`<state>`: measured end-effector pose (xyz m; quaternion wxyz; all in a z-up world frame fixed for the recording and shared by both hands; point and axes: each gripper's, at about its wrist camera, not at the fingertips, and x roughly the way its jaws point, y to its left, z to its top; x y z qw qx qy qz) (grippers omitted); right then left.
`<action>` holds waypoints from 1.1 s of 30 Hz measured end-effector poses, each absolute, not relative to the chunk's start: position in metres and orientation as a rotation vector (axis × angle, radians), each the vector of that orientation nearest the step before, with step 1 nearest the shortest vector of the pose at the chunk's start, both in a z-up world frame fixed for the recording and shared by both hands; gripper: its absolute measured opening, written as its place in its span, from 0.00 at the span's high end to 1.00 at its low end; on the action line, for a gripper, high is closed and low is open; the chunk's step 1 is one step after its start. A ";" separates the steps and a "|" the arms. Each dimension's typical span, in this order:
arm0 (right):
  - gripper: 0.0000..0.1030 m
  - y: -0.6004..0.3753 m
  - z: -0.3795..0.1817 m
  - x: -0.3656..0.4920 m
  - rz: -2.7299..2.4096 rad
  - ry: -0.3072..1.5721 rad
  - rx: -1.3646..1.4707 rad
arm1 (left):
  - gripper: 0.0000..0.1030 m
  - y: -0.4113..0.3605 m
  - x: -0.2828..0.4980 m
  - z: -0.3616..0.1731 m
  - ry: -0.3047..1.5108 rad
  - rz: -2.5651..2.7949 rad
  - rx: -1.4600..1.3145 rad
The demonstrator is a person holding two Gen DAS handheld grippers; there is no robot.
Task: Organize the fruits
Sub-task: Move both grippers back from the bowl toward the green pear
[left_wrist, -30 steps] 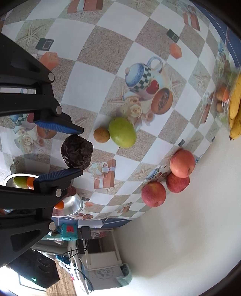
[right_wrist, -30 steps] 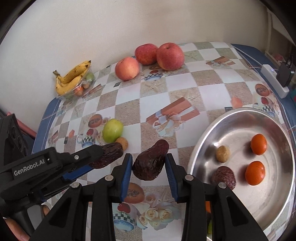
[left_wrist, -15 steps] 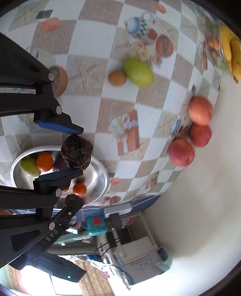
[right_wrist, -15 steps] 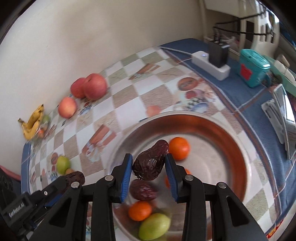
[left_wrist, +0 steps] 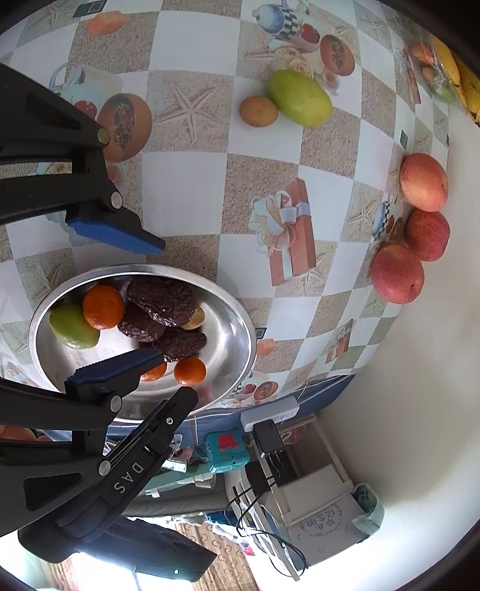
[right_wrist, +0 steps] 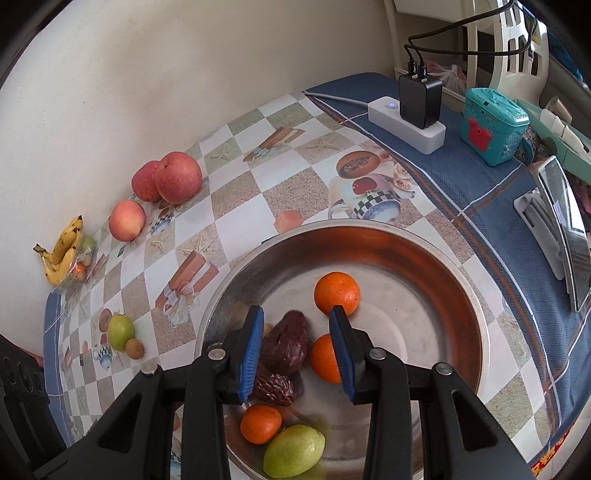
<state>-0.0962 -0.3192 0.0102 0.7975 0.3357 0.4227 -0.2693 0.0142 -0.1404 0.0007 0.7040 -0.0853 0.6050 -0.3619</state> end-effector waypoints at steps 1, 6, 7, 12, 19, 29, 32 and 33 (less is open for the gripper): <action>0.63 -0.319 0.010 -0.096 -0.578 0.911 0.721 | 0.44 -0.139 0.015 0.001 1.345 -0.794 -0.182; 0.63 -0.316 0.006 -0.091 -0.563 0.936 0.715 | 0.37 -0.131 0.022 -0.004 1.344 -0.699 -0.119; 0.63 -0.315 0.005 -0.089 -0.560 0.944 0.712 | 0.35 -0.129 0.024 -0.005 1.345 -0.678 -0.111; 0.63 -0.306 0.003 -0.081 -0.540 0.977 0.673 | 0.22 -0.114 0.036 -0.006 1.317 -0.549 -0.044; 0.61 -0.276 0.007 -0.062 -0.463 1.006 0.563 | 0.00 -0.082 0.055 0.003 1.203 -0.339 0.023; 0.17 -0.245 0.012 -0.042 -0.406 1.007 0.437 | 0.00 -0.048 0.073 0.017 1.124 -0.196 0.024; 0.13 -0.240 0.012 -0.039 -0.400 0.994 0.409 | 0.00 -0.041 0.077 0.020 1.111 -0.179 0.030; 0.13 -0.239 0.012 -0.038 -0.400 0.988 0.403 | 0.00 -0.038 0.078 0.020 1.107 -0.171 0.032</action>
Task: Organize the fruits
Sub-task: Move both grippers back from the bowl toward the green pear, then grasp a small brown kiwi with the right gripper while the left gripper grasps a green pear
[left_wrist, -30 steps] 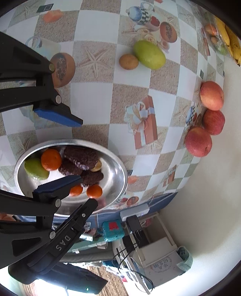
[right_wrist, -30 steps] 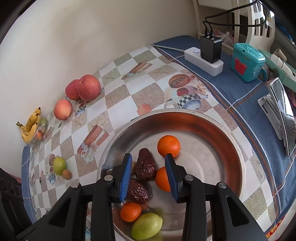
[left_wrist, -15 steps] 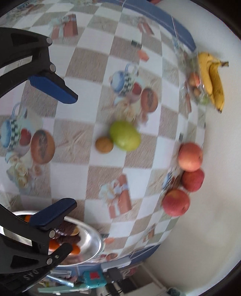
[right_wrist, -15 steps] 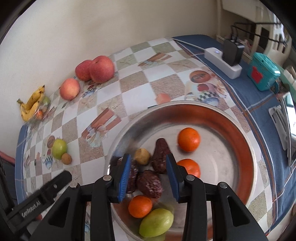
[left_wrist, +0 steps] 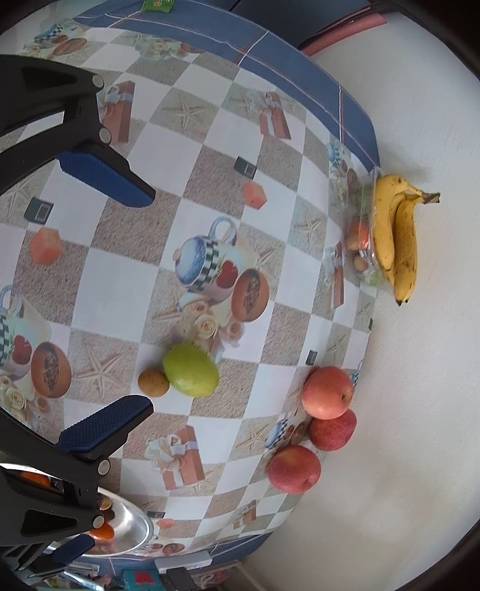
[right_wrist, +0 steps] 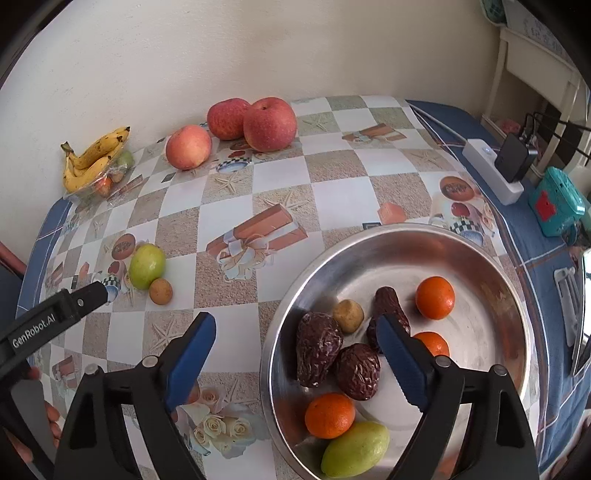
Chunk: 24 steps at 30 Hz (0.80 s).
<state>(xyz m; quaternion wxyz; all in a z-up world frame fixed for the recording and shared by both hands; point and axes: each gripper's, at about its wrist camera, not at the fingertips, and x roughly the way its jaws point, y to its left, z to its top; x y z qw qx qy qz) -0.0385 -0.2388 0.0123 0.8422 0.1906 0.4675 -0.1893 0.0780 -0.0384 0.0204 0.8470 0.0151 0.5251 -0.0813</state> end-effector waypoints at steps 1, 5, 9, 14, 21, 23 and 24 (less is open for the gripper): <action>0.13 -0.238 0.013 -0.038 -0.400 0.983 0.398 | 0.00 -0.037 0.080 0.021 1.104 -0.166 0.034; 0.04 -0.234 0.013 -0.035 -0.405 0.968 0.388 | 0.00 -0.030 0.085 0.023 1.089 -0.159 0.039; 0.04 -0.232 0.011 -0.031 -0.387 0.974 0.395 | 0.00 -0.026 0.090 0.024 1.084 -0.162 0.043; 0.04 -0.221 0.011 -0.021 -0.352 0.979 0.345 | 0.00 -0.027 0.095 0.026 1.077 -0.207 0.030; 0.04 -0.208 0.009 -0.007 -0.300 0.992 0.337 | 0.00 -0.029 0.102 0.026 1.068 -0.225 0.053; 0.04 -0.205 0.009 -0.002 -0.288 0.996 0.339 | 0.00 -0.027 0.105 0.025 1.076 -0.252 0.035; 0.04 -0.204 0.009 0.000 -0.282 0.995 0.347 | 0.00 -0.027 0.107 0.025 1.076 -0.261 0.029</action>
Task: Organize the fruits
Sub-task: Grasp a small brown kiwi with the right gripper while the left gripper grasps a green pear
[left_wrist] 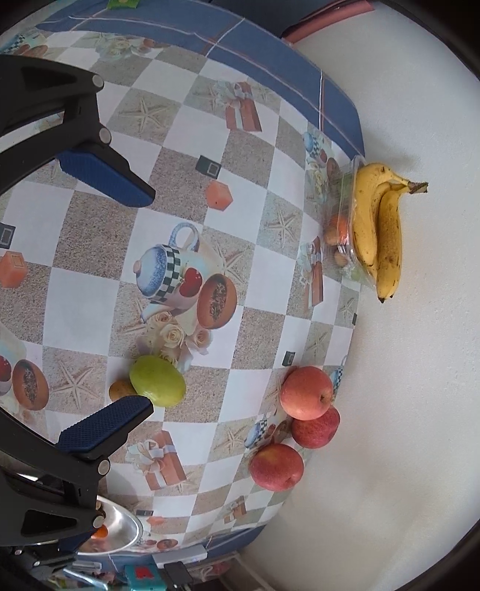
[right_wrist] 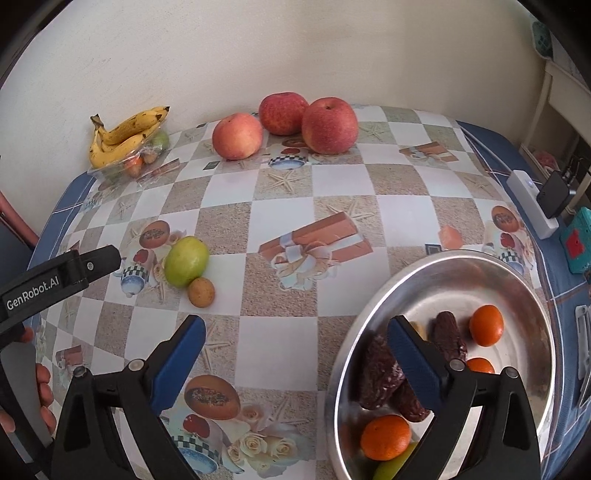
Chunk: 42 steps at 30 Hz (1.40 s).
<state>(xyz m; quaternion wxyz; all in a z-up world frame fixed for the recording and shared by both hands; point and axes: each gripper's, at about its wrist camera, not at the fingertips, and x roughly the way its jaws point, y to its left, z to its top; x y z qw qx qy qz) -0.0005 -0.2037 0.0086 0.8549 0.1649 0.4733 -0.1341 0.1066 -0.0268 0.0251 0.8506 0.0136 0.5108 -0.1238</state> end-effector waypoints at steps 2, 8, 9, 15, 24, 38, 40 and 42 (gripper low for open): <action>0.04 -0.202 0.008 0.004 -0.269 1.001 0.358 | 0.00 -0.026 0.109 0.024 1.068 -0.267 0.034; 0.04 -0.196 0.007 0.018 -0.239 0.995 0.384 | 0.00 -0.029 0.120 0.016 1.076 -0.310 0.067; 0.04 -0.195 0.005 0.021 -0.232 0.998 0.397 | 0.00 -0.031 0.121 0.014 1.082 -0.330 0.072; 0.04 -0.184 -0.008 0.041 -0.209 1.042 0.378 | 0.00 -0.040 0.130 0.005 1.110 -0.388 0.068; 0.20 -0.165 -0.025 0.062 -0.140 1.089 0.325 | 0.02 -0.057 0.134 -0.012 1.193 -0.481 0.048; 0.63 -0.159 -0.037 0.076 -0.055 1.096 0.373 | 0.59 -0.069 0.142 -0.029 1.244 -0.645 -0.060; 0.67 -0.160 -0.037 0.076 -0.043 1.096 0.395 | 0.59 -0.069 0.141 -0.029 1.245 -0.643 -0.064; 0.69 -0.160 -0.038 0.076 -0.046 1.097 0.398 | 0.59 -0.069 0.140 -0.029 1.243 -0.644 -0.062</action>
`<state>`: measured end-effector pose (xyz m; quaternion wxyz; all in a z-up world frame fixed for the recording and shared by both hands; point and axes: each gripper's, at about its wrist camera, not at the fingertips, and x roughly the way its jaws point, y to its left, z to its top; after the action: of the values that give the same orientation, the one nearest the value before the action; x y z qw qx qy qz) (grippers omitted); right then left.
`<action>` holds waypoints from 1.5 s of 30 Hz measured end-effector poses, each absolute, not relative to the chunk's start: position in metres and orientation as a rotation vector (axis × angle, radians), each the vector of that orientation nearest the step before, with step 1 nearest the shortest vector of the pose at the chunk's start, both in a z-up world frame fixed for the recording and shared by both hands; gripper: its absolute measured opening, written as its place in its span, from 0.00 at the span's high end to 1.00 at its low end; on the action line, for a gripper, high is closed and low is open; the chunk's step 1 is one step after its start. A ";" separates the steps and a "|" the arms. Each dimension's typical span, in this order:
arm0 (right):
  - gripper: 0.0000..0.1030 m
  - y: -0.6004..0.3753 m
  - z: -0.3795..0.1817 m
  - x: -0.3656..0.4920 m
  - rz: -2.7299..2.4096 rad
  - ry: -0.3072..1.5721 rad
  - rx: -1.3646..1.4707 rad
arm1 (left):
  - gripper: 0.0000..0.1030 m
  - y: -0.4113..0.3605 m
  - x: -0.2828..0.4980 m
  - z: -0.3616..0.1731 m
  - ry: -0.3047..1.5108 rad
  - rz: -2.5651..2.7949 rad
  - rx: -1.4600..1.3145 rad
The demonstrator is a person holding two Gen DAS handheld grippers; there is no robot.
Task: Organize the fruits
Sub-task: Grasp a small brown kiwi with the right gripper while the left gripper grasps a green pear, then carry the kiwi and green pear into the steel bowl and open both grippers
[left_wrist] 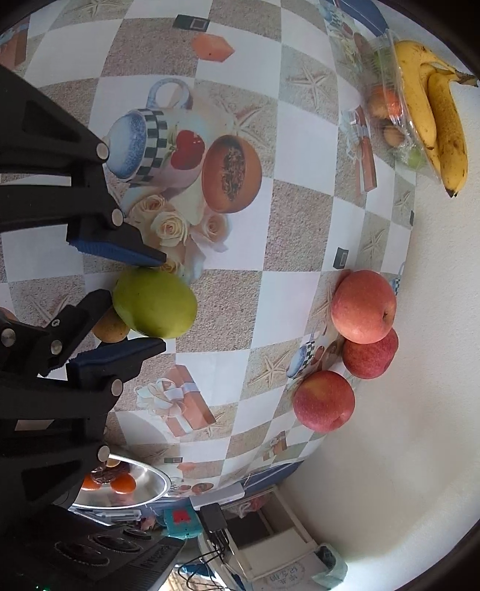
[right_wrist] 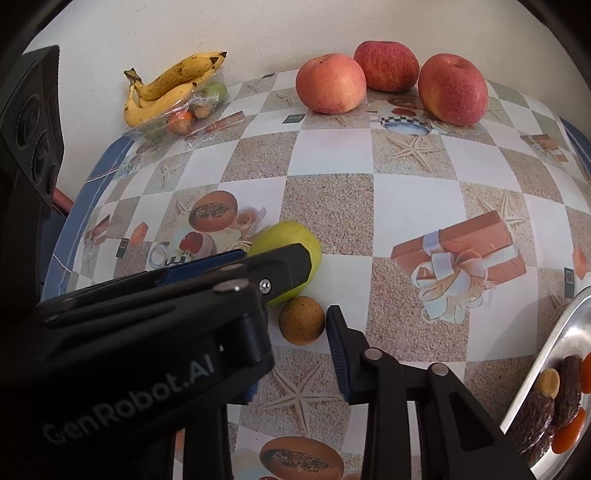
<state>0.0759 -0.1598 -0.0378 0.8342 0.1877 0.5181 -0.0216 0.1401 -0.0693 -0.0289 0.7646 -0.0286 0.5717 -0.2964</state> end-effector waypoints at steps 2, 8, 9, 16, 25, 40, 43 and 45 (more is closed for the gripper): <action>0.74 -0.160 -0.038 0.075 -0.056 1.101 0.388 | 0.59 -0.070 0.140 -0.029 1.246 -0.640 -0.067; 0.74 -0.160 -0.037 0.071 -0.073 1.104 0.360 | 0.59 -0.064 0.138 -0.029 1.270 -0.623 -0.103; 0.74 -0.160 -0.037 0.070 -0.077 1.106 0.357 | 0.59 -0.064 0.138 -0.029 1.272 -0.617 -0.102; 0.74 -0.164 -0.029 0.058 -0.111 1.095 0.343 | 0.60 -0.056 0.129 -0.026 1.281 -0.567 -0.091; 0.74 -0.166 -0.015 0.036 -0.137 1.075 0.379 | 0.60 -0.038 0.114 -0.018 1.276 -0.511 -0.087; 0.74 -0.176 0.002 -0.014 -0.163 1.031 0.498 | 0.60 -0.032 0.081 0.004 1.233 -0.520 -0.064; 0.74 -0.178 0.001 -0.022 -0.183 1.039 0.503 | 0.60 -0.033 0.075 0.007 1.225 -0.532 -0.060; 0.74 -0.181 0.001 -0.026 -0.198 1.045 0.505 | 0.60 -0.034 0.071 0.010 1.221 -0.544 -0.065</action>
<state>-0.0260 -0.1808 0.0006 0.8318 0.2379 0.4927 -0.0934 0.0712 -0.0340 0.0102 0.7842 -0.0300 0.5661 -0.2523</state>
